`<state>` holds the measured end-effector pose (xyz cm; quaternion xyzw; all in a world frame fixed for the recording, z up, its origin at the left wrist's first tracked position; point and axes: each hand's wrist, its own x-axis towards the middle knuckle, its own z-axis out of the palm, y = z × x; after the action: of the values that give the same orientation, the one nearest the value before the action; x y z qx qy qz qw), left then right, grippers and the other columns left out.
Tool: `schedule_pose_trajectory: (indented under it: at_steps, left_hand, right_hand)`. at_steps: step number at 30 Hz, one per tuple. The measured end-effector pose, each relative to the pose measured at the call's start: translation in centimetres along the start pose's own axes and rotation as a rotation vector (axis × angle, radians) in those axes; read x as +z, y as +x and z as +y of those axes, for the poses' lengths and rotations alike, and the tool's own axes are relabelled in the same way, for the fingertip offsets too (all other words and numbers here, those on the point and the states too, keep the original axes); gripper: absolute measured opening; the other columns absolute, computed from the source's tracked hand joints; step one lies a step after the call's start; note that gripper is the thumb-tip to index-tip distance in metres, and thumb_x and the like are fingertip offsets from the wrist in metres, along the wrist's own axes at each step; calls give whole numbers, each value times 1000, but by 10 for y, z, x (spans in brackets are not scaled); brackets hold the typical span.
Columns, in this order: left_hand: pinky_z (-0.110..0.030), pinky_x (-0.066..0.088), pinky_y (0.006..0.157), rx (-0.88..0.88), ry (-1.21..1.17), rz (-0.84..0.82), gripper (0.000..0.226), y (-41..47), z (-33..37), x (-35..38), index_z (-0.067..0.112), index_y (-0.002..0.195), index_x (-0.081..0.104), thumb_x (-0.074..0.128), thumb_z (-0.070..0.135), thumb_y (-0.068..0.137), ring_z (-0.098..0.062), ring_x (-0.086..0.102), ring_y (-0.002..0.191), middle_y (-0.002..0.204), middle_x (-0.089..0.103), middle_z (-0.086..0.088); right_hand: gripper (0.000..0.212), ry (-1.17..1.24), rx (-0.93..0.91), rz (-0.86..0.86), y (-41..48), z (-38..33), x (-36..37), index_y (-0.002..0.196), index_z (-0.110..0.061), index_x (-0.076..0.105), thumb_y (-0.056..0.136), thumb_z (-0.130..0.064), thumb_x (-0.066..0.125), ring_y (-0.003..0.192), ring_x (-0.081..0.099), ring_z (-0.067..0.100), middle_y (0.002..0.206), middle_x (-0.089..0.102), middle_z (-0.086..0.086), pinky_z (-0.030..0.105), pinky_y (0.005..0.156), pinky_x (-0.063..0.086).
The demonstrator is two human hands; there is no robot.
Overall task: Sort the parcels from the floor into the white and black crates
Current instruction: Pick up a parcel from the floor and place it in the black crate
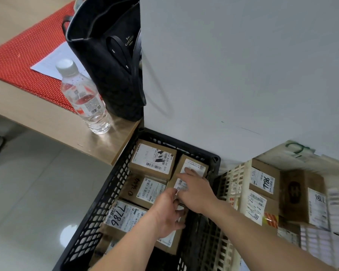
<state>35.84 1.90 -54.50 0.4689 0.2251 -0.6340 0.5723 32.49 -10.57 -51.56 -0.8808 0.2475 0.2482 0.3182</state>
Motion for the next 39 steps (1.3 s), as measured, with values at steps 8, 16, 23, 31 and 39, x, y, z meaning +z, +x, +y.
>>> schedule_pose_trajectory:
  at_steps: [8,16,23,31,39]
  left_hand:
    - [-48,43,102,206,566,262,43,-47,18,-4,18,140,49,41,41,104,-28,51,128,146,50,-7]
    - [-39,51,101,593,1015,475,37,-136,57,-24,23,130,60,44,40,101,-13,63,111,126,66,3]
    - [-35,46,102,803,1091,631,41,-227,68,-22,17,134,61,47,37,102,-16,57,119,134,63,0]
    - [-30,44,99,951,1068,696,40,-304,48,-39,14,133,61,49,35,101,-13,55,114,135,60,-3]
    - [-24,38,103,1066,1018,792,47,-382,11,-96,18,136,59,55,45,97,-11,52,124,142,54,3]
  right_hand:
    - [66,124,14,54,-20,-13,-5,158,-27,38,95,-28,58,157,13,17,170,20,1,37,128,13]
    - [52,343,-94,230,-52,-57,-24,147,-25,54,100,-49,52,140,45,13,150,52,-11,36,116,35]
    - [52,398,-242,272,-93,-113,-42,146,-25,55,101,-50,54,133,51,12,146,57,-6,38,113,41]
    - [62,363,-398,349,-147,-175,-43,142,-24,59,93,-62,54,127,56,11,139,62,-6,40,110,46]
    - [74,339,-534,376,-203,-236,-15,140,-26,60,82,-71,52,118,59,7,130,63,-11,26,92,46]
